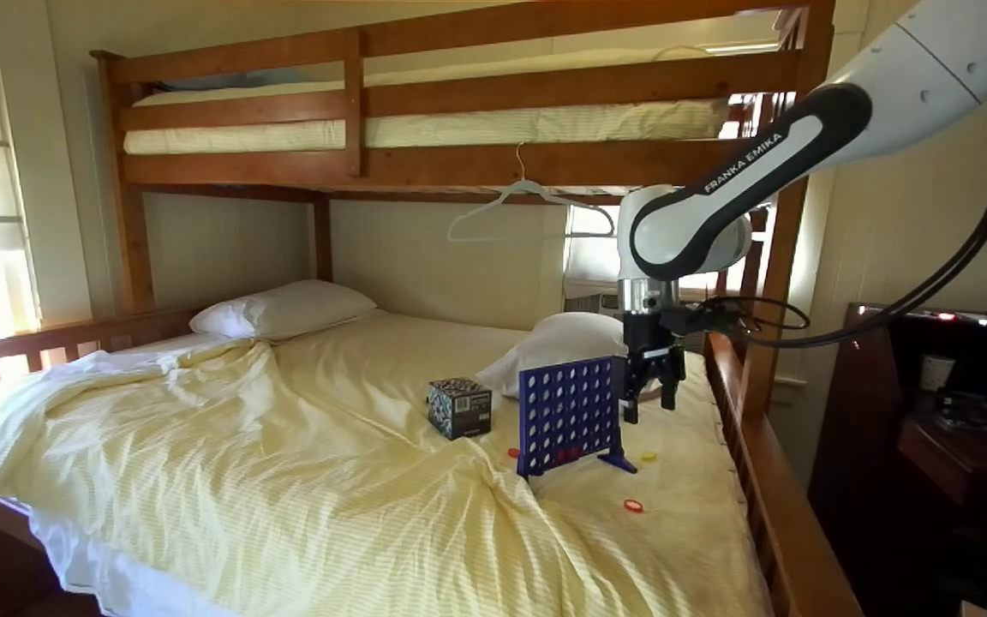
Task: Put one orange chip in the blue gameboard.
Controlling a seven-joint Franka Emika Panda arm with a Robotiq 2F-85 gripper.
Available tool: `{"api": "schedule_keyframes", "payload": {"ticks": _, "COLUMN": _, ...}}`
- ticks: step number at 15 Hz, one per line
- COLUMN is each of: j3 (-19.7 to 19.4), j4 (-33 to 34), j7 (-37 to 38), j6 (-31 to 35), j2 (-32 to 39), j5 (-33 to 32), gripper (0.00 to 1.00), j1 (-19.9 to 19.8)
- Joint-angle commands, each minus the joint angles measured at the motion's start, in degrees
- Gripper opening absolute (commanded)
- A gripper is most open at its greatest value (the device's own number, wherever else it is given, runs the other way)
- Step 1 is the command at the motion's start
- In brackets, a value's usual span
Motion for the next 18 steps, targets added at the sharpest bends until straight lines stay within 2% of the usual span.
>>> {"api": "schedule_keyframes", "payload": {"ticks": 1, "j3": -0.2, "j4": 0.1, "j7": 0.0, "j6": -0.1, "j2": 0.2, "j5": 0.0, "gripper": 1.00, "j1": 0.2}}
{"api": "schedule_keyframes", "payload": {"ticks": 5, "j3": -0.2, "j4": 0.1, "j7": 0.0, "j6": -0.1, "j2": -0.3, "j5": 0.0, "gripper": 1.00, "j1": 0.3}}
{"api": "schedule_keyframes", "payload": {"ticks": 7, "j3": -0.4, "j4": 2.3, "j7": 2.2, "j6": 0.7, "j2": 4.8, "j5": 0.0, "gripper": 1.00, "j1": 0.0}}
{"api": "schedule_keyframes", "payload": {"ticks": 9, "j3": -1.0, "j4": 2.5, "j7": 0.6, "j6": 1.8, "j2": 7.8, "j5": 2.2, "gripper": 1.00, "j1": -0.5}}
{"api": "schedule_keyframes", "payload": {"ticks": 18, "j3": -1.1, "j4": 2.3, "j7": -11.8, "j6": 18.3, "j2": 18.4, "j5": 9.9, "gripper": 1.00, "j1": -4.2}}
